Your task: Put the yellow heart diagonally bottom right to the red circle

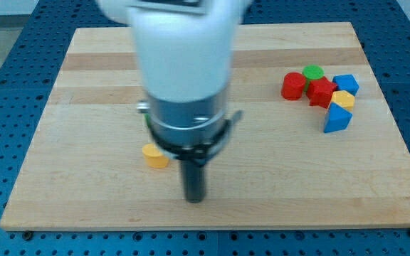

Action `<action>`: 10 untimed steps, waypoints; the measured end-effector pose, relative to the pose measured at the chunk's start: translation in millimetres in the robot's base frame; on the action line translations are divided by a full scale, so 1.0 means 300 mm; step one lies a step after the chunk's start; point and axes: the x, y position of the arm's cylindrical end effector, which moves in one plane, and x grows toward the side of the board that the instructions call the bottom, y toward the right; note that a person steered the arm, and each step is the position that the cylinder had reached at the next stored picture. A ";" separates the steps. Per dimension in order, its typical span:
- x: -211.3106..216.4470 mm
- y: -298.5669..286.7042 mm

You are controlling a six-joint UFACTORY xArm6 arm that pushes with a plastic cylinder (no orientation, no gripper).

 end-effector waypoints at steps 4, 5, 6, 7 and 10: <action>-0.206 -0.255; -0.203 -0.143; -0.178 -0.044; -0.173 0.061; -0.252 0.286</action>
